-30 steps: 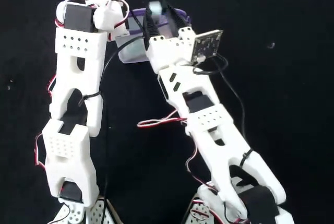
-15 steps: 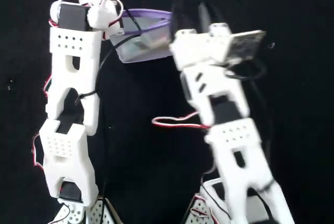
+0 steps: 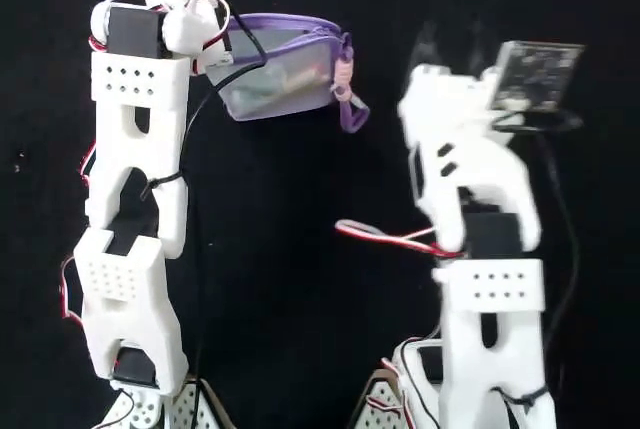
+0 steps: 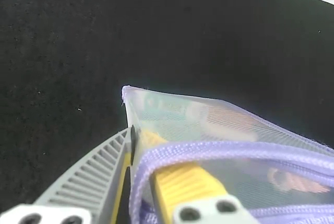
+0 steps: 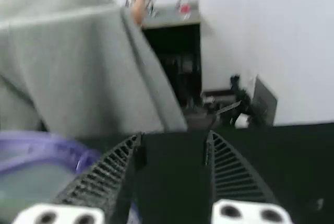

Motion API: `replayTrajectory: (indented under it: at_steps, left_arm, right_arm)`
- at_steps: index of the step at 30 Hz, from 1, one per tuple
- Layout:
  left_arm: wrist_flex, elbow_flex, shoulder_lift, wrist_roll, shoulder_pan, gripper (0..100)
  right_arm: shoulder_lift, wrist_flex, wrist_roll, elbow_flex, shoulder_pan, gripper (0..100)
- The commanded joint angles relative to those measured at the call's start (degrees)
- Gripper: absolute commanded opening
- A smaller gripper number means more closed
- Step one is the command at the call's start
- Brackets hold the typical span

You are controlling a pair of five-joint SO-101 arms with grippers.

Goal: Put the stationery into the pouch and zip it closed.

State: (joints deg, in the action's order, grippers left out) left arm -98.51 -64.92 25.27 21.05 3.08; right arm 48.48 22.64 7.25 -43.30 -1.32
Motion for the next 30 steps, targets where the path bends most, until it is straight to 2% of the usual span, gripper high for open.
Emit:
replayTrajectory:
  at_steps: [1,5,8,16,20,22,25,30]
  left_arm:
    - [1.32,-0.22,-2.9,0.44,-0.84,3]
    - [1.23,-0.22,-2.9,0.44,-0.84,3]
    - [1.14,-0.22,-2.9,0.44,-0.84,3]
    - [1.05,-0.22,-2.9,0.44,-0.84,3]
    - [1.05,-0.22,-2.9,0.44,-0.84,3]
    - [1.05,-0.22,-2.9,0.44,-0.84,3]
    - [1.05,-0.22,-2.9,0.44,-0.66,3]
    - [0.7,-0.13,-2.9,0.35,0.31,3]
  right_arm:
    - [1.8,-5.1,-1.05,-8.75,-7.12,17.7]
    - [1.54,-17.76,-1.05,-17.89,-12.57,17.7]
    - [1.45,-22.24,-1.05,-20.18,-14.42,17.7]
    - [-12.44,-28.04,-1.05,-15.34,-14.42,17.6]
    - [-16.92,-30.42,-1.05,-13.05,-11.08,17.5]
    - [-17.1,-31.82,-1.05,-13.14,-8.97,13.6]
    - [-17.1,-32.44,-1.14,-13.23,-8.18,2.3]
    - [-17.1,-32.18,-6.24,-13.23,-9.49,1.4]
